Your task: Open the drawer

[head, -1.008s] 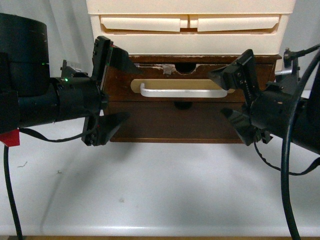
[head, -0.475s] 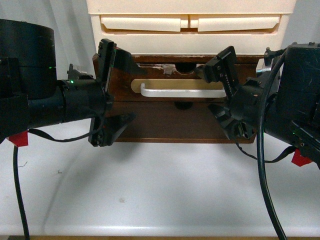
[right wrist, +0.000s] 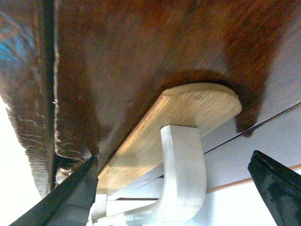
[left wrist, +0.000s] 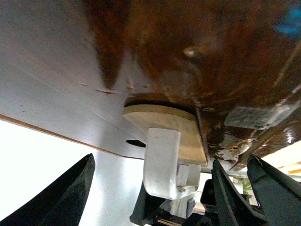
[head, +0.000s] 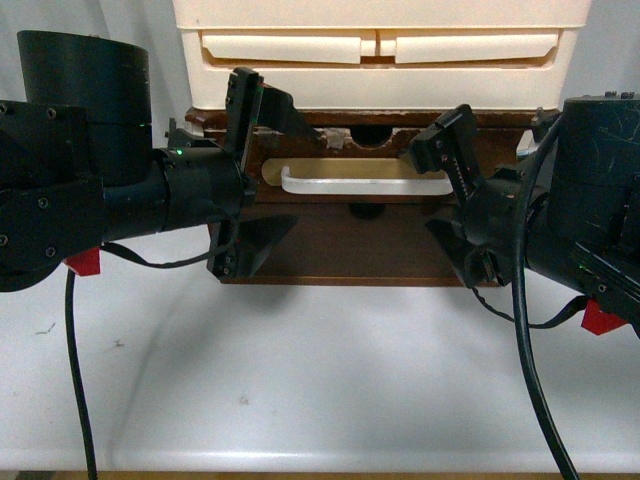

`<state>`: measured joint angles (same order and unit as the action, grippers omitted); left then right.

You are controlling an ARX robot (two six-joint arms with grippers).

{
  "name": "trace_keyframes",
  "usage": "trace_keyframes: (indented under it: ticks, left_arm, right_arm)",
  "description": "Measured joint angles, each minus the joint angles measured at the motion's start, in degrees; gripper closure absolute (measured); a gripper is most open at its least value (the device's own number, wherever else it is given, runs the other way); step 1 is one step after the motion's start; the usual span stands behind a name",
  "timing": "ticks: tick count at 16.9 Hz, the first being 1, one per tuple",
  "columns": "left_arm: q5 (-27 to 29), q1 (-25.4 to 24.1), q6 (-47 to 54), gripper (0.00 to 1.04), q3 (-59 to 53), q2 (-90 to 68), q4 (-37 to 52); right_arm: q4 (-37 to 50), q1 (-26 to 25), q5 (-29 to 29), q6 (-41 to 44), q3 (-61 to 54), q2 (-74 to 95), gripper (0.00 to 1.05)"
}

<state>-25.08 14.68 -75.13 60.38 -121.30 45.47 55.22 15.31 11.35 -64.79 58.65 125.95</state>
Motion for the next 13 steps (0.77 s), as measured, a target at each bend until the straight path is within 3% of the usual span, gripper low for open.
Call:
trace_keyframes:
  ticks: [1, 3, 4, 9, 13]
  left_arm:
    - [0.31, 0.46, 0.02, 0.26, 0.44, -1.14, -0.5]
    - [1.07, 0.48, -1.44, 0.76, 0.39, -1.42, -0.33]
    - [1.22, 0.28, -4.7, 0.9, -3.45, 0.63, 1.44]
    - [0.59, 0.96, -4.94, 0.9, -19.47, 11.89, 4.48]
    - [-0.68, 0.33, 0.68, 0.91, -35.15, 26.38, 1.51]
  right_arm:
    - [-1.53, 0.13, 0.07, 0.37, 1.36, 0.9, 0.17]
    - [0.22, 1.2, 1.09, 1.11, 2.1, 0.9, 0.66]
    - [3.19, 1.99, 1.75, -4.02, -1.97, 0.15, 0.82]
    - [12.92, 4.74, 2.12, -8.7, -18.6, -7.43, 0.86]
    - [16.46, 7.96, 3.23, -8.59, -35.08, -16.55, 0.86]
